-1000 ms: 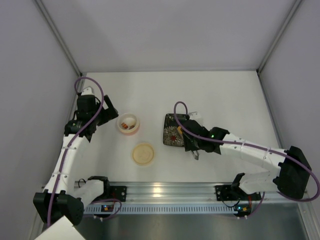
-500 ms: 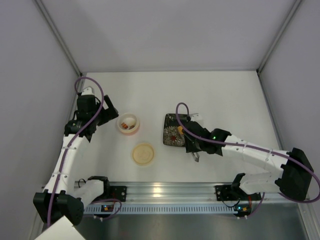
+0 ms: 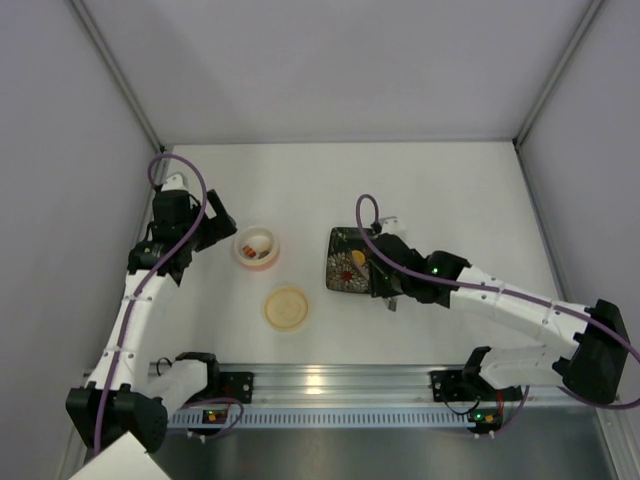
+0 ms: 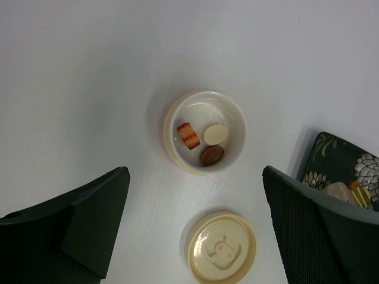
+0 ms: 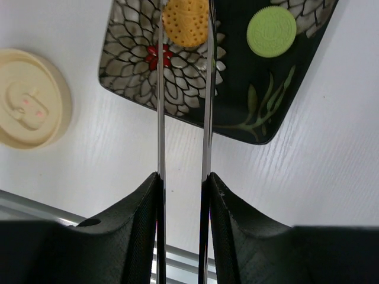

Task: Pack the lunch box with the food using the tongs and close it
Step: Pick up the fake food from the plate, then place the fake food in the packing box, then pick up the fake food from the plate.

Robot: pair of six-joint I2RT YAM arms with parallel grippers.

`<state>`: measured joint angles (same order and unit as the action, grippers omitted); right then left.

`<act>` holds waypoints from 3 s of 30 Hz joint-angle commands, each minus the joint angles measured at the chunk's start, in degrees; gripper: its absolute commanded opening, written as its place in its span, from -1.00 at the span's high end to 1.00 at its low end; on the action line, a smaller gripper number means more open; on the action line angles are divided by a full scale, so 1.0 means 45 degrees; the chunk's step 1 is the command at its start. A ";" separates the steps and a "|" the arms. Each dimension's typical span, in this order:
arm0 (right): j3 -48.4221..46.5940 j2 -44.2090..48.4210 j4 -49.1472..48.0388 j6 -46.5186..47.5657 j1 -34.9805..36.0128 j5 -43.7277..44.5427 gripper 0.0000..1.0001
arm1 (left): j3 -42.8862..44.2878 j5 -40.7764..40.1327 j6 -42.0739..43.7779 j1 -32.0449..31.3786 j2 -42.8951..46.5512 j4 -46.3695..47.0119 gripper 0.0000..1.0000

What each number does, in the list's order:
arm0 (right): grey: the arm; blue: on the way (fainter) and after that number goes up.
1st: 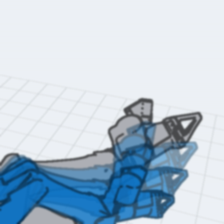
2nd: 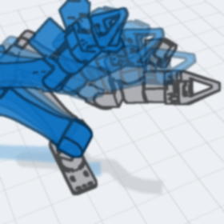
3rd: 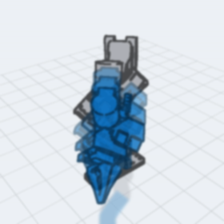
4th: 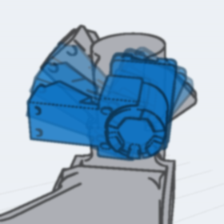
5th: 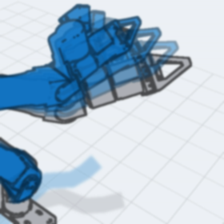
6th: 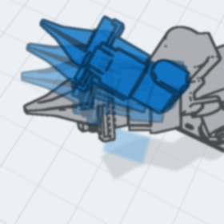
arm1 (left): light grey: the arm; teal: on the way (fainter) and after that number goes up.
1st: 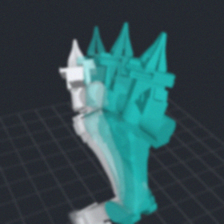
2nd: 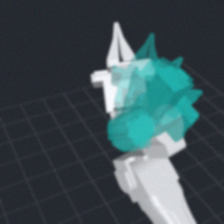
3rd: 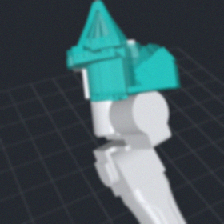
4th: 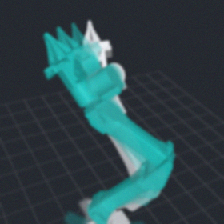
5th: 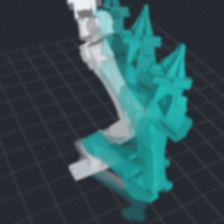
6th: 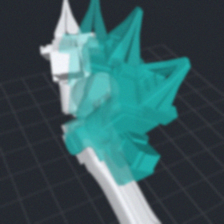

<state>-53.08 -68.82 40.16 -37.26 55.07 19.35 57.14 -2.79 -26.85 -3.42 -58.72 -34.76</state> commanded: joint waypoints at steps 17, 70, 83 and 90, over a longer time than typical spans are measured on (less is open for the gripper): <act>-0.7498 -0.4545 -0.0254 0.1208 0.1647 -0.0259 0.39 | -0.0121 -0.0045 0.0186 0.0077 0.0314 0.0440 -0.98; -0.2742 -0.0709 0.1464 -0.0782 0.1846 0.3236 -0.10 | -0.0101 0.0033 0.0147 0.0077 0.0373 0.0440 -0.98; -0.0451 0.0039 0.2130 -0.1545 0.1298 0.3824 -0.11 | -0.0121 0.0053 0.0166 0.0077 0.0353 0.0479 -0.98; -0.0333 -0.0234 0.2032 -0.1487 0.1220 0.3824 -0.09 | -0.0121 0.0053 0.0166 0.0077 0.0353 0.0440 -0.98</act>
<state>-54.72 -69.49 48.31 -43.29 61.52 34.17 56.93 -2.79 -26.85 -3.42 -58.61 -34.72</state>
